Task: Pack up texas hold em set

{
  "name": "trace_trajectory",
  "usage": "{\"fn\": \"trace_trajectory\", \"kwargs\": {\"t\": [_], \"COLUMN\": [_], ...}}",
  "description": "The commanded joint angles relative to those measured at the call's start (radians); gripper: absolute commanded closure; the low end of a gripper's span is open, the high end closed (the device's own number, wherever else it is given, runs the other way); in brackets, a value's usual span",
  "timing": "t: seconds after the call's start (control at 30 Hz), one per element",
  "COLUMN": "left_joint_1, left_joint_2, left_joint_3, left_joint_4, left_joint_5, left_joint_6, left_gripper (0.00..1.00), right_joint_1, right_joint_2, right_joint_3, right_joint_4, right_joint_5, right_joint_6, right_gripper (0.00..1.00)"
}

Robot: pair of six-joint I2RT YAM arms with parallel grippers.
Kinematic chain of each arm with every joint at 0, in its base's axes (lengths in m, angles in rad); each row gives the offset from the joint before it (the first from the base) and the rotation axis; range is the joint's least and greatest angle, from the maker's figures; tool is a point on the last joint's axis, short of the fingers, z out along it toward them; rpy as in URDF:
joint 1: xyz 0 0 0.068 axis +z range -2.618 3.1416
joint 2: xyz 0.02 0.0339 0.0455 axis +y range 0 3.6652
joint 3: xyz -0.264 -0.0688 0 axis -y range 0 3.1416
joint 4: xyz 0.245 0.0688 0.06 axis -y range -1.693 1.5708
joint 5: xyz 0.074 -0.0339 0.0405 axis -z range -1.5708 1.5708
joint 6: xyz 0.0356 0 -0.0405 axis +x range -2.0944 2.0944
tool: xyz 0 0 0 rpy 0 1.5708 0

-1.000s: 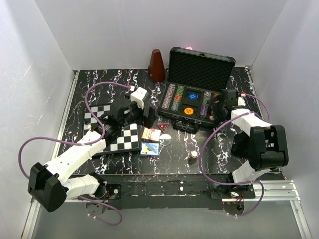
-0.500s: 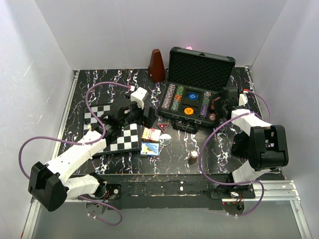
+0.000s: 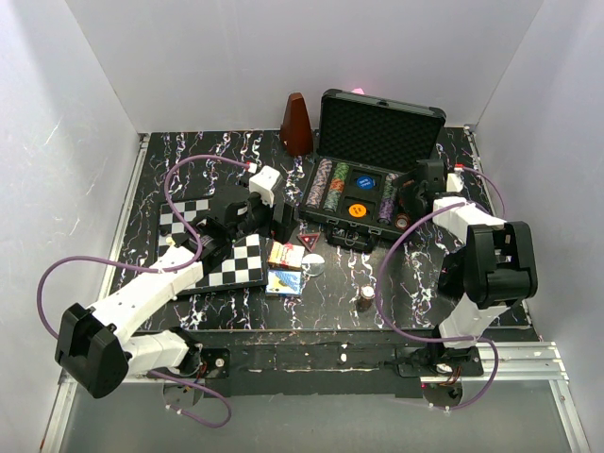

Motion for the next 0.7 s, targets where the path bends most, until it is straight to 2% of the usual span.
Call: {"fn": "trace_trajectory", "kwargs": {"t": [0.0, 0.37, 0.67], "left_joint_1": [0.003, 0.003, 0.003], "left_joint_2": [-0.007, -0.007, -0.013], "left_joint_3": [-0.006, -0.005, -0.006], "left_joint_4": [0.016, 0.016, 0.018], "left_joint_5": [0.009, 0.012, 0.017], "left_joint_6": [0.008, 0.008, 0.005], "left_gripper": [0.02, 0.02, 0.02], "right_joint_1": [-0.015, -0.024, -0.028], "right_joint_2": [0.024, -0.003, 0.000], "right_joint_3": [0.130, 0.187, 0.150], "right_joint_4": [0.023, -0.147, -0.150], "right_joint_5": [0.034, -0.007, -0.035], "right_joint_6": [-0.010, 0.007, 0.010], "right_gripper": [0.16, 0.13, 0.13]}}
